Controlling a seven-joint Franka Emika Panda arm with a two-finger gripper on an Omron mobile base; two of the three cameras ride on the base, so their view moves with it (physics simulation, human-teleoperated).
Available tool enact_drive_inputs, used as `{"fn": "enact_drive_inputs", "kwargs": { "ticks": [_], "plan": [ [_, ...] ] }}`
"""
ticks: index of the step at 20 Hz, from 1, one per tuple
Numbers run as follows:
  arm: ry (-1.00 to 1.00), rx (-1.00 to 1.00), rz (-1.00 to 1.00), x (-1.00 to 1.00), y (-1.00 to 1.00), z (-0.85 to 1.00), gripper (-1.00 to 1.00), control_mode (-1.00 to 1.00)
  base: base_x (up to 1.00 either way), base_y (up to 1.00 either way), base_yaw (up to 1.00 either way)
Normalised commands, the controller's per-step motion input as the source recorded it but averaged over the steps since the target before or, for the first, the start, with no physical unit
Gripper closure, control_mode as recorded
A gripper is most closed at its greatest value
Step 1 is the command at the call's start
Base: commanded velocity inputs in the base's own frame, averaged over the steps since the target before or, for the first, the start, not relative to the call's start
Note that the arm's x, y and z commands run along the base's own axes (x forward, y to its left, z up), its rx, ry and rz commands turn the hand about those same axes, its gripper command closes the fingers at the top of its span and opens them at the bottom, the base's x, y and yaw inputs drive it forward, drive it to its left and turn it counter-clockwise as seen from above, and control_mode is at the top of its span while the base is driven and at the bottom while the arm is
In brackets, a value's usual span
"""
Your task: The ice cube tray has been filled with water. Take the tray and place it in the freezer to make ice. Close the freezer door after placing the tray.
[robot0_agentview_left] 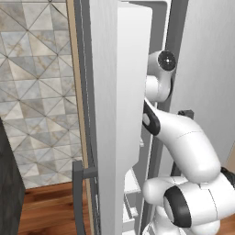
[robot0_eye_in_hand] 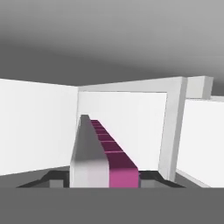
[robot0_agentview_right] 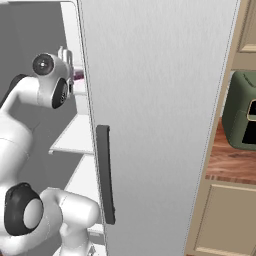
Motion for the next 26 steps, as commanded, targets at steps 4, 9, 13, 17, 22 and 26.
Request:
{"fn": "enact_drive_inputs", "kwargs": {
  "ticks": [4,9,13,17,22,26],
  "plan": [
    [0.14,0.00,0.00,0.40,0.00,-0.29,1.00,-1.00,0.00,0.00,0.00],
    [0.09,-0.03,0.00,0.29,0.01,-0.51,1.00,-1.00,0.00,0.00,0.00],
    [0.07,-0.07,0.00,0.20,0.13,-0.61,-1.00,-1.00,0.00,0.00,0.00],
    [0.05,-0.06,0.00,0.08,0.14,-0.47,-1.00,-1.00,0.00,0.00,0.00],
    [0.05,-0.01,0.00,0.00,0.00,-0.16,-1.00,-1.00,0.00,0.00,0.00],
    [0.06,0.00,0.00,-0.02,0.00,-0.01,-1.00,-1.00,0.00,0.00,0.00]
  ]
}}
